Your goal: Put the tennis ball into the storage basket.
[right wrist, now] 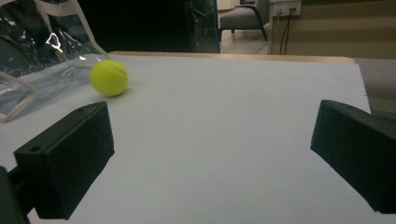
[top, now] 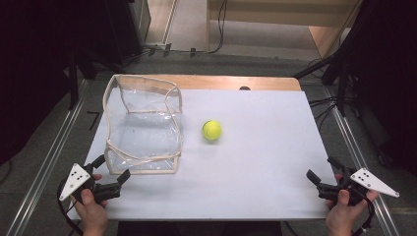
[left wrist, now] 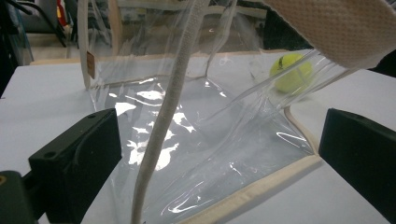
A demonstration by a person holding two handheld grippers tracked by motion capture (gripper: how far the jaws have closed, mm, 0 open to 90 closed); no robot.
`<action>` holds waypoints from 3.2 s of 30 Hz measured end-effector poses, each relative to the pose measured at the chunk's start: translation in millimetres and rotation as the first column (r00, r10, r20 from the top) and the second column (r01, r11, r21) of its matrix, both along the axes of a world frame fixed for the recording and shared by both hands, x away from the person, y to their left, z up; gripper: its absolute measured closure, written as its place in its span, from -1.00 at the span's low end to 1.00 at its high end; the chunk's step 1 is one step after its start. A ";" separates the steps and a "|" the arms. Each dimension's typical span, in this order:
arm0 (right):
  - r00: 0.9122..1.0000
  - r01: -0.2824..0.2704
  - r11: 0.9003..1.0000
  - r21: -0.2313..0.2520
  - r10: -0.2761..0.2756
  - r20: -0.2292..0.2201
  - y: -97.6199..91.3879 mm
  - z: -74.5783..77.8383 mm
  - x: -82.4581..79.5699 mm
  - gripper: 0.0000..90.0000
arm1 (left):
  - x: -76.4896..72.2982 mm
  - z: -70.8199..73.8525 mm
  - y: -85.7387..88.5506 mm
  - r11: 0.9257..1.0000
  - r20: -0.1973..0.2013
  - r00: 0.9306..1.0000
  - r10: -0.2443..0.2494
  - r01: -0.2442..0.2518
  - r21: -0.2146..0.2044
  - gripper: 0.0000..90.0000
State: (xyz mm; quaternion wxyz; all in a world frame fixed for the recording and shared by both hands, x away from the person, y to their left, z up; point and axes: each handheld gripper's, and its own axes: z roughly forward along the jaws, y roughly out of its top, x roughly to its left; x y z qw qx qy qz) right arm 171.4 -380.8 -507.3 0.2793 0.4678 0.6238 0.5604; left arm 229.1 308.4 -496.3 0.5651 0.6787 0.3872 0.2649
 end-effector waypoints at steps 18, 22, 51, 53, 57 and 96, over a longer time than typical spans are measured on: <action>0.994 -0.103 0.983 -0.149 0.095 -0.061 47.0 31.7 28.5 -1.00 | 0.1 -0.4 -2.1 1.000 0.003 1.000 -0.010 0.010 0.013 -1.00; 0.991 -0.118 0.978 -0.174 0.105 -0.083 53.2 36.5 36.4 -1.00 | 0.2 -0.4 -2.5 1.000 0.002 1.000 -0.009 0.009 0.015 -1.00; 0.956 -0.272 0.924 -0.270 0.228 -0.184 94.4 68.4 92.9 -1.00 | 0.3 -0.3 -2.9 1.000 0.003 1.000 -0.011 0.011 0.021 -1.00; 0.954 -0.277 0.921 -0.273 0.231 -0.192 96.8 70.0 95.8 -1.00 | 0.3 -0.3 -2.9 1.000 0.003 1.000 -0.011 0.011 0.021 -1.00; 0.948 -0.293 0.913 -0.285 0.238 -0.212 102.6 72.7 103.2 -1.00 | 0.4 -0.3 -3.0 1.000 0.002 1.000 -0.011 0.011 0.021 -1.00; 0.912 -0.389 0.855 -0.343 0.303 -0.277 151.8 89.1 146.9 -1.00 | 0.9 -0.3 -3.3 1.000 0.003 1.000 -0.018 0.018 0.022 -1.00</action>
